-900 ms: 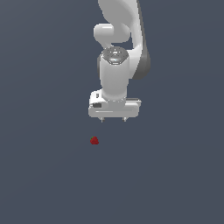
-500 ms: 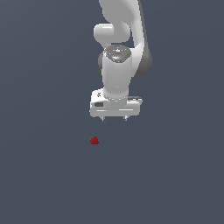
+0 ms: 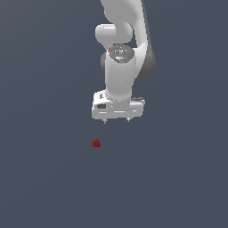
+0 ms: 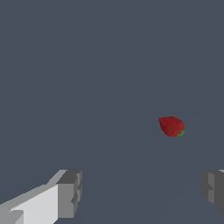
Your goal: Pick up the object and move it to a goal position.
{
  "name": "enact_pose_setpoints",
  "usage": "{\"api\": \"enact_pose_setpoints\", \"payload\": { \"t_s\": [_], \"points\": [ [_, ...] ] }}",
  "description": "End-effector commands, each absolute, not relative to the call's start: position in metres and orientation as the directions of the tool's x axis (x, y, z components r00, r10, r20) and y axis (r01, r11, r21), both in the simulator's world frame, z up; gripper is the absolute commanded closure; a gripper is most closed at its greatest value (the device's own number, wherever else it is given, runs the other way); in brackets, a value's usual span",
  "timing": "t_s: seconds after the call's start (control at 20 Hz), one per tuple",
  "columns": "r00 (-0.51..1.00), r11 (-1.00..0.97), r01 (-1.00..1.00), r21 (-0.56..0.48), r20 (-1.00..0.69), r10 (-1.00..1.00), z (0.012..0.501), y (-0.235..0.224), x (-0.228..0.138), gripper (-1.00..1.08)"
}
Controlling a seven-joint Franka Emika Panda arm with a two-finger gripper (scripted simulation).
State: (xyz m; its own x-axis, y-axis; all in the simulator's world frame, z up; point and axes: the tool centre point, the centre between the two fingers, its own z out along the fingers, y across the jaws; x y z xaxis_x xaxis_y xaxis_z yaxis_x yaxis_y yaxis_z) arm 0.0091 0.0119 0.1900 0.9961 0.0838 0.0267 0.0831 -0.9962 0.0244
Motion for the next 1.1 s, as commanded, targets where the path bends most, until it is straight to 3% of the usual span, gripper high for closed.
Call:
{"api": "enact_pose_setpoints", "payload": {
  "t_s": [0.0,1.05],
  "points": [
    [0.995,-0.995,0.093,0.024,0.025,0.093,0.187,0.009,0.010,-0.92],
    [0.940,-0.940,0.341,0.008,0.002,0.341,0.097,-0.077,0.036,-0.92]
  ]
}}
